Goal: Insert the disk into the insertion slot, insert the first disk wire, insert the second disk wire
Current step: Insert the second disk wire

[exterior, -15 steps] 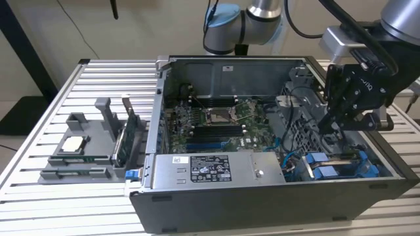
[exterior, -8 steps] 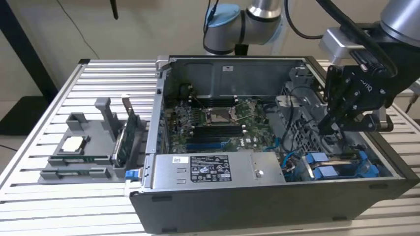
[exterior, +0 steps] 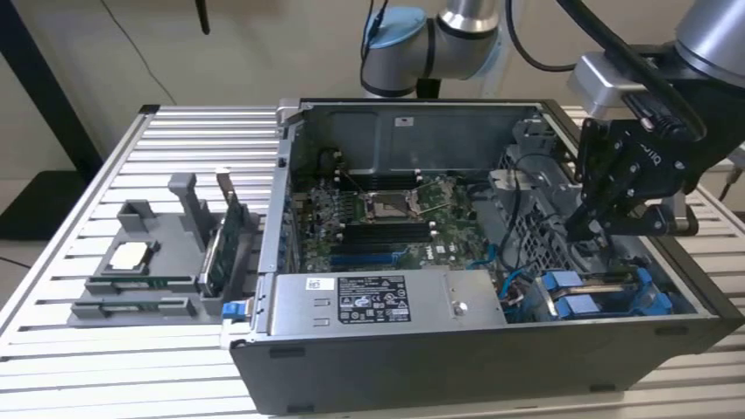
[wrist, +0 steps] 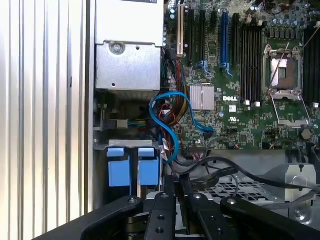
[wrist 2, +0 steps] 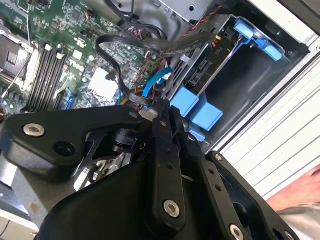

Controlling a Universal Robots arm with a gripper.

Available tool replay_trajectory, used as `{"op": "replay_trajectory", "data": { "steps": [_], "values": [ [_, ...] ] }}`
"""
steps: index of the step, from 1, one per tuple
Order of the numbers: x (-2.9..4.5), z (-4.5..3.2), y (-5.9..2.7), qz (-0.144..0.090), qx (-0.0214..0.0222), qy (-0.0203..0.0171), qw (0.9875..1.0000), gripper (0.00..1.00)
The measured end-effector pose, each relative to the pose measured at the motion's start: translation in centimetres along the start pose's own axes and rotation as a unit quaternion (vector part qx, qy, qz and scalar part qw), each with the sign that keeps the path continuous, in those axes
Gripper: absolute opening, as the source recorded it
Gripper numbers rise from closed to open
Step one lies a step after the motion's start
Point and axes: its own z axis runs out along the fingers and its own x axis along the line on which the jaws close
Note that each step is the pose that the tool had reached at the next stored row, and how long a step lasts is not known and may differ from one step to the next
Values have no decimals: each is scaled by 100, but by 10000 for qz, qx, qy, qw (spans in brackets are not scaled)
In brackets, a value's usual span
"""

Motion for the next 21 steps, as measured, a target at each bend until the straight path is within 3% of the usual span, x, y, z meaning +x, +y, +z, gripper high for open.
{"op": "replay_trajectory", "data": {
  "steps": [11, 21],
  "values": [
    [70, 43, -127, 19, 2, -1, 10000, 16],
    [112, 83, -143, 148, 17, 5, 9999, 16]
  ]
}}
